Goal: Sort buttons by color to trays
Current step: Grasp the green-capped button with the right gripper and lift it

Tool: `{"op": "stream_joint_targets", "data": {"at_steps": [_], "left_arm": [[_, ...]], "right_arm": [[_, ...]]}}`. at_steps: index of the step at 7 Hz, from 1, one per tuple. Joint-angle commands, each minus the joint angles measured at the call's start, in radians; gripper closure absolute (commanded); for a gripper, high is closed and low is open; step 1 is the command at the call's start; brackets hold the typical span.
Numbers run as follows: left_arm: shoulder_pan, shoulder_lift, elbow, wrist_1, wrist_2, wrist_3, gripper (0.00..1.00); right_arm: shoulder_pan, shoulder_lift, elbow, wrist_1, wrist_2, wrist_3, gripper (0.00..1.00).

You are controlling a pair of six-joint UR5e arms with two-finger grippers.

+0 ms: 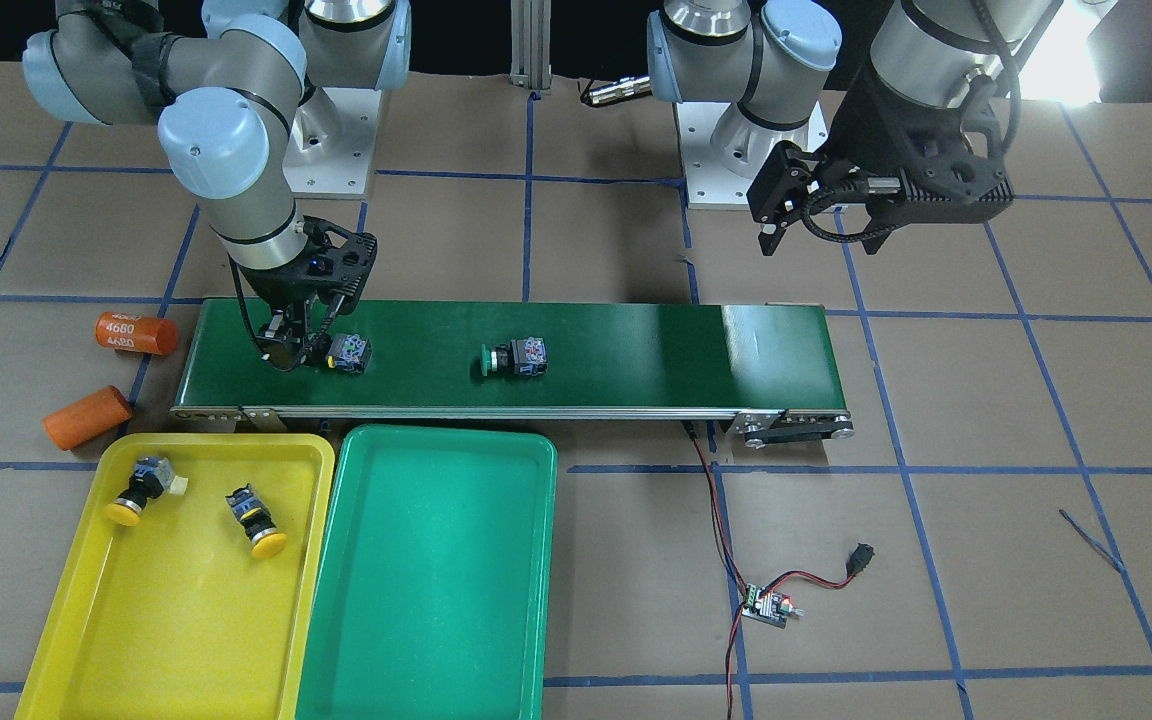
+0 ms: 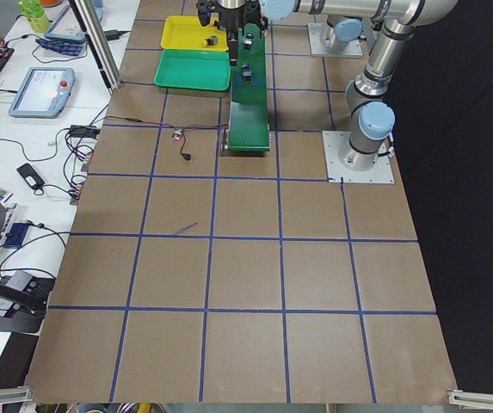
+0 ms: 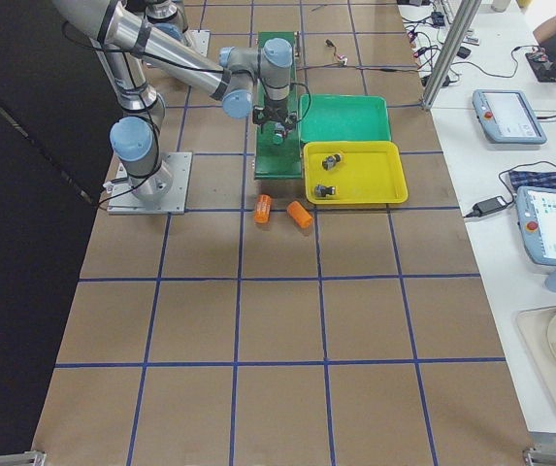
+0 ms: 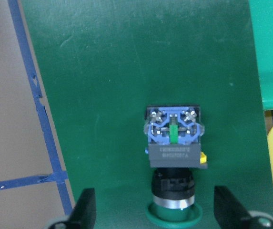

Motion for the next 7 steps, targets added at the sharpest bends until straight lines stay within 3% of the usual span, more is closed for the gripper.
{"op": "stream_joint_targets", "data": {"at_steps": [1, 2, 4, 7], "left_arm": [[-0.001, 0.0, 0.0, 0.0, 0.002, 0.001, 0.0], [0.001, 0.0, 0.0, 0.0, 0.002, 0.001, 0.0], [0.001, 0.0, 0.0, 0.0, 0.002, 0.001, 0.0], [0.001, 0.0, -0.005, 0.002, 0.002, 0.007, 0.0]], "right_arm": [[-0.001, 0.006, 0.003, -0.016, 0.005, -0.019, 0.73], [-0.001, 0.007, 0.0, -0.014, 0.005, -0.017, 0.84], [0.0, 0.014, -0.032, -0.06, 0.014, -0.002, 0.93], [0.035, 0.191, -0.315, -0.053, 0.134, -0.005, 0.93]]}}
